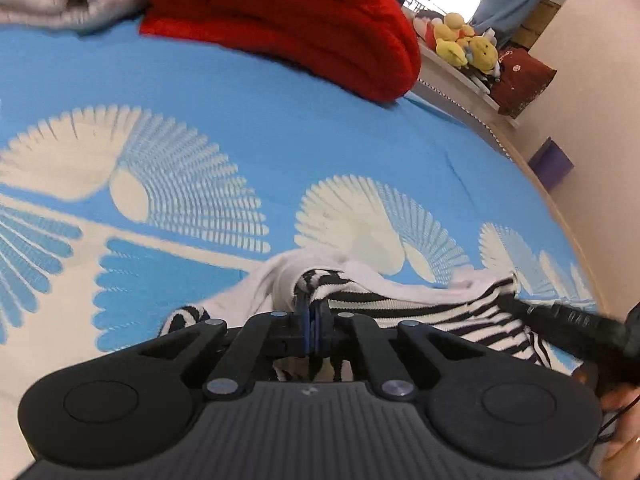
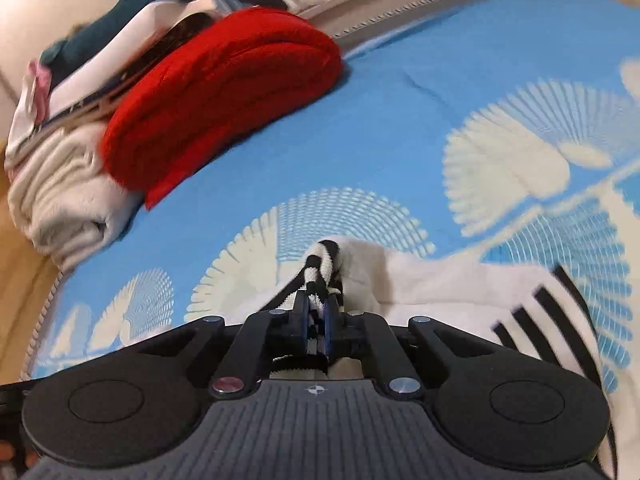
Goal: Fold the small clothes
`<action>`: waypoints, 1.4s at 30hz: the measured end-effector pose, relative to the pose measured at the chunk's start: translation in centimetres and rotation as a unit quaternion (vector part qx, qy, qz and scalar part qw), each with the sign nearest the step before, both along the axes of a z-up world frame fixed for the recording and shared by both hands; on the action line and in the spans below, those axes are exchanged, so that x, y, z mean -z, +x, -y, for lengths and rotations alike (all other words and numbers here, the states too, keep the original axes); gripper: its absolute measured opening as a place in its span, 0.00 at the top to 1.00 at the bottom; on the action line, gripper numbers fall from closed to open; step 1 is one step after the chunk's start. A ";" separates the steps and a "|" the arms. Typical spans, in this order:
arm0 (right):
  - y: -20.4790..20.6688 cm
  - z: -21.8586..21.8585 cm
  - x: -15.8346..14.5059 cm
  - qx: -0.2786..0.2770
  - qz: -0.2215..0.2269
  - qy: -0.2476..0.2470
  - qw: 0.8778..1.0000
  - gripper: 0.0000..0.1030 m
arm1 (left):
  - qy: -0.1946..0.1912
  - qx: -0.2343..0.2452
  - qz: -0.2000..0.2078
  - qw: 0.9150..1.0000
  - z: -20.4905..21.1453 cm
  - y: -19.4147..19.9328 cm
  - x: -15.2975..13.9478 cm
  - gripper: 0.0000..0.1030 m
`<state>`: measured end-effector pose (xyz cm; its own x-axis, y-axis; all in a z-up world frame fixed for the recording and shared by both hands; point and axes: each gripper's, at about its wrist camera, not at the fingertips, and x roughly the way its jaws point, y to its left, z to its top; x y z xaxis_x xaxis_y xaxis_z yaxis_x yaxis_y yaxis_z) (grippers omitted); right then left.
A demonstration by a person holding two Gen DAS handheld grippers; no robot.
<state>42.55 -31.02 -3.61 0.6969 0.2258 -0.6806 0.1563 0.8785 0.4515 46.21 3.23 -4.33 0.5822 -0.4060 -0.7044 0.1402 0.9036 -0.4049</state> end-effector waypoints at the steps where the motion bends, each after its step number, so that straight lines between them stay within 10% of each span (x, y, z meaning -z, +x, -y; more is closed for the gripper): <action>1: 0.0 -0.7 0.8 -0.006 0.001 -0.021 1.000 0.93 | 0.011 -0.002 0.002 1.000 0.5 0.1 0.5 0.98; 5: -0.7 -2.3 -0.2 -0.016 0.028 -0.059 0.998 0.83 | 0.028 -0.022 0.015 0.999 1.7 -0.7 1.0 0.84; 7: -3.1 -1.2 -2.8 0.000 0.050 -0.035 0.998 0.61 | 0.018 -0.015 0.022 0.999 1.0 -2.2 -0.7 0.57; 13: -12.7 -4.9 -6.0 -0.183 0.094 -0.109 0.973 0.73 | 0.068 0.079 0.069 0.992 2.5 -9.8 -3.2 0.48; 16: -13.4 -8.0 -0.7 -0.204 0.001 -0.210 0.956 0.87 | 0.155 0.094 0.047 0.982 5.3 -11.6 0.5 0.42; 19: -14.7 -8.0 -1.3 -0.186 0.022 -0.214 0.959 0.86 | 0.238 0.085 0.093 0.963 6.9 -13.2 1.2 0.34; 23: -20.4 -3.9 -9.2 -0.150 0.050 -0.121 0.980 0.68 | 0.173 0.071 0.088 0.978 3.3 -17.2 -4.8 0.22; 25: -25.9 -2.2 -13.2 -0.122 0.081 -0.123 0.982 0.35 | 0.167 0.047 0.102 0.979 1.2 -21.0 -7.6 0.10; 29: -36.5 -0.4 -17.0 -0.082 0.101 -0.123 0.984 0.21 | 0.167 0.030 0.084 0.982 -2.5 -29.9 -9.2 0.01; 35: -46.0 1.0 -14.2 0.002 0.037 -0.101 0.994 0.17 | 0.165 -0.006 0.021 0.986 -6.0 -39.2 -5.5 0.00; 42: -44.4 1.1 -6.8 0.030 -0.055 -0.089 0.994 0.17 | 0.142 -0.016 -0.031 0.989 -6.1 -42.4 -1.7 0.00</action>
